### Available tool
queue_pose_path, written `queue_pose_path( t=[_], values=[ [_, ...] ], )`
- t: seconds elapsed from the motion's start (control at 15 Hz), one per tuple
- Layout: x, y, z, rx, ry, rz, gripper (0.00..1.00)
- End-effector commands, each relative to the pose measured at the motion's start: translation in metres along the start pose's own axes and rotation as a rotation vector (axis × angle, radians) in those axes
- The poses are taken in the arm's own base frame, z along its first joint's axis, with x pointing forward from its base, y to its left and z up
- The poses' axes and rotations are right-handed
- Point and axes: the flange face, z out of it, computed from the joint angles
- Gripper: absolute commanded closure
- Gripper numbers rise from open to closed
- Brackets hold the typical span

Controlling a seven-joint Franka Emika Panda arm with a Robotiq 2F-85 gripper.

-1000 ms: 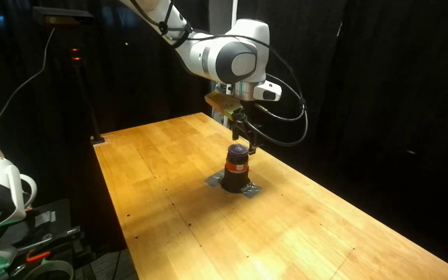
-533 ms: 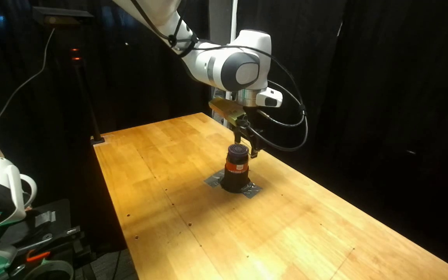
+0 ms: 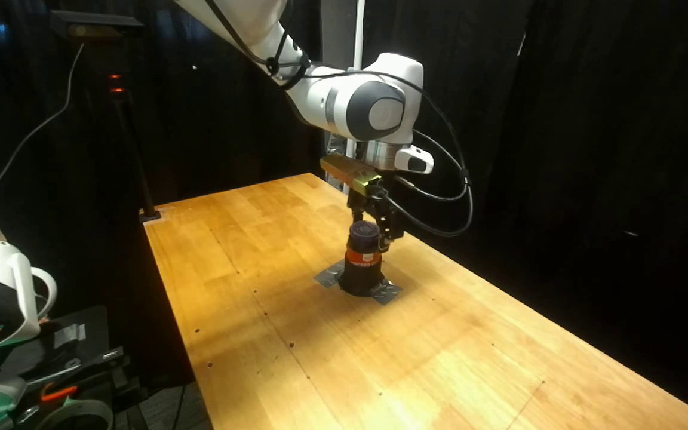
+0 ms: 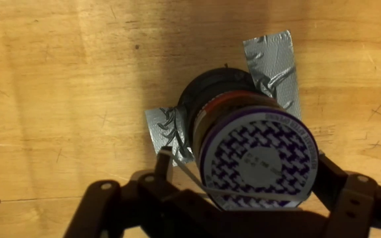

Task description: Put the rubber band around the cup

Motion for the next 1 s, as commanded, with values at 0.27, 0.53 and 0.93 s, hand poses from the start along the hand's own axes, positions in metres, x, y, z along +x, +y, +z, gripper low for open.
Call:
queue_pose_path(
  t=[0.27,0.53,0.93],
  values=[
    [-0.020,0.013,-0.019,-0.015,-0.059,-0.038,0.00],
    [-0.027,0.016,-0.015,-0.006,-0.072,-0.049,0.00],
    [-0.041,0.021,-0.021,0.001,-0.081,-0.086,0.00]
  ],
)
